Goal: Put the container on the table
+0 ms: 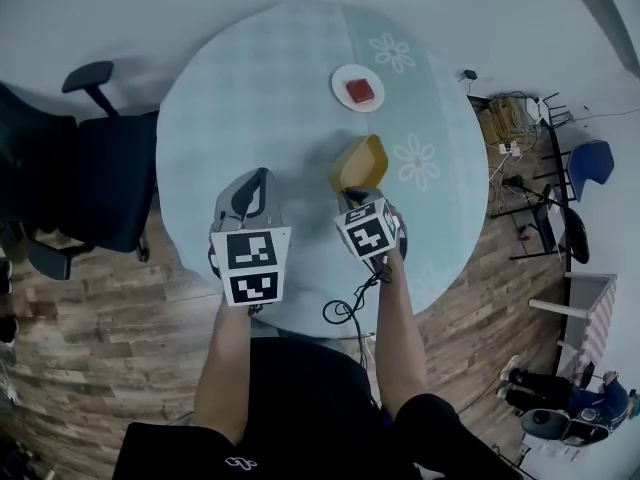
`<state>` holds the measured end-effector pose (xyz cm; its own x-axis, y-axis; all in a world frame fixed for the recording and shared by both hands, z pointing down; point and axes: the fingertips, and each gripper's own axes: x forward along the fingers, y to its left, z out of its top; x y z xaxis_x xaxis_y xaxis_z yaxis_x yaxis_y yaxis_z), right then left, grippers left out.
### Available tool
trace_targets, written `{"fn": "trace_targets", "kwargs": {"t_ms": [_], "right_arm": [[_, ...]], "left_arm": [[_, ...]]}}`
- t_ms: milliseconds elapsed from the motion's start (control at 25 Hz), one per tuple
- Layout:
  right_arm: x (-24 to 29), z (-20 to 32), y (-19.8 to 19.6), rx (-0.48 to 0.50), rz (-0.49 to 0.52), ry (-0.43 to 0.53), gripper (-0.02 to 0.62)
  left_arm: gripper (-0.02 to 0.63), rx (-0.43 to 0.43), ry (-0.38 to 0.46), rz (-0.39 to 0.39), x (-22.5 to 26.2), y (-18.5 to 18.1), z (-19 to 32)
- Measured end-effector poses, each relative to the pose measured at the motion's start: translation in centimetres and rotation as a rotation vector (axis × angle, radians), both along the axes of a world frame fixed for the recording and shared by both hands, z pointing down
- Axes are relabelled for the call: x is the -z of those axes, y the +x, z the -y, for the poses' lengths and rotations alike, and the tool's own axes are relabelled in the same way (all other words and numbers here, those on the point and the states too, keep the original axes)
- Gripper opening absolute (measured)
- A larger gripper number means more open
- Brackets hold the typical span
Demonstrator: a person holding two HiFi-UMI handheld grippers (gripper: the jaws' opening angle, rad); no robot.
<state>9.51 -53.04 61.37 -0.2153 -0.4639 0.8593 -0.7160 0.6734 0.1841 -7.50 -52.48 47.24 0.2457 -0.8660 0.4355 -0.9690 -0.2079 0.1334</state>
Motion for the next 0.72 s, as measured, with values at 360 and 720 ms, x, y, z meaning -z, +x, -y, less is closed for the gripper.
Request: {"fn": "trace_targets", "kwargs": {"t_ms": [360,720], "right_arm": [[-2.5,0.6,-1.1,0.157,-0.049,-0.070,0.074],[22.0,1.9,3.4,-0.156,0.663,0.592,0.011]], "left_arm": [[0.002,0.010,-0.013,0.034,-0.4,-0.1,1.0],[0.002,-0.043,0.157,0.012,6.2,7.1,-0.9]]}}
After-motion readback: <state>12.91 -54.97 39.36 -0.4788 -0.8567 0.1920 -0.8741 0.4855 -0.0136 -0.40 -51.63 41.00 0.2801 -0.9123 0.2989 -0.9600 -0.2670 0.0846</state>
